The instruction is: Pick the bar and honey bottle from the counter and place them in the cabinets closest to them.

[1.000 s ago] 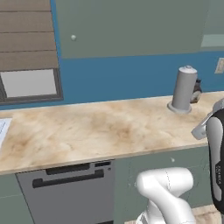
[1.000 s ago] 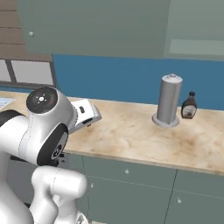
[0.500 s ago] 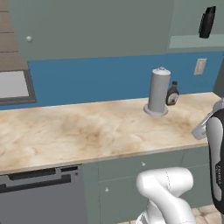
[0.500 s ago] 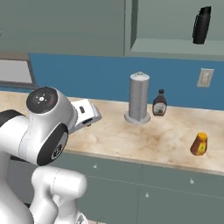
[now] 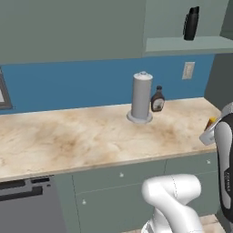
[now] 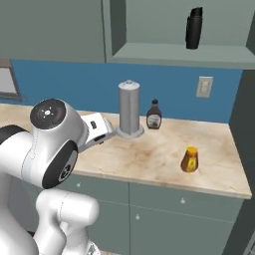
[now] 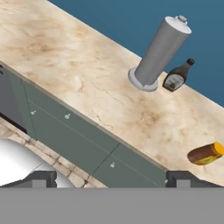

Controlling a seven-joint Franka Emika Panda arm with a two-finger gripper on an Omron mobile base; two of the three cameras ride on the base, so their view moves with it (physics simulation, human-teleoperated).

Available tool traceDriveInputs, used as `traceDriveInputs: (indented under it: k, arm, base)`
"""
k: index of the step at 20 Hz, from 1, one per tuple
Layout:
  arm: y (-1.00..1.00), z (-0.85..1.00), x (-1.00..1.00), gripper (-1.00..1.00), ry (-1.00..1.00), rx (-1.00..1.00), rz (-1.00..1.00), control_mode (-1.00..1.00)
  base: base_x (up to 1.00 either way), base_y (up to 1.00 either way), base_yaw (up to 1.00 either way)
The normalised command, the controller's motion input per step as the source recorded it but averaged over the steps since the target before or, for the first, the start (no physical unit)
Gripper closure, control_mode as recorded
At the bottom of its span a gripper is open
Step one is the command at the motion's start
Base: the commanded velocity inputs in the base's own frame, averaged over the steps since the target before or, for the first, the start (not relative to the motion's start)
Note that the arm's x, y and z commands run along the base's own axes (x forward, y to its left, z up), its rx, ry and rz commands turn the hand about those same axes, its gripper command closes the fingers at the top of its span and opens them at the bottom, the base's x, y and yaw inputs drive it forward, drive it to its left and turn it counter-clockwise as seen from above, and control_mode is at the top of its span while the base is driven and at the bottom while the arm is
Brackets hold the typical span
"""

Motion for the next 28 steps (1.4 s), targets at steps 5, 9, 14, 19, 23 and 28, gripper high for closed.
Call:
traceDriveInputs:
  k: [5,9,14,19,23,28]
  arm:
    - [0.0,0.0,0.0,-1.0,0.0,0.0,0.0,1.0]
    - [0.0,0.0,0.0,-1.0,0.0,0.0,0.0,1.0]
    - [0.0,0.0,0.0,-1.0,0.0,0.0,0.0,1.0]
    - [0.0,0.0,0.0,-1.0,0.0,0.0,0.0,1.0]
    - [0.0,0.0,0.0,-1.0,0.0,0.0,0.0,1.0]
    - [0.0,0.0,0.0,-1.0,0.0,0.0,0.0,1.0]
  base:
    - [0.08,-0.53,0.0]
    - [0.09,-0.5,0.0]
    - [0.09,-0.51,0.0]
    - [0.05,-0.44,0.0]
    - [0.0,-0.08,0.0]
    - [0.03,-0.02,0.0]
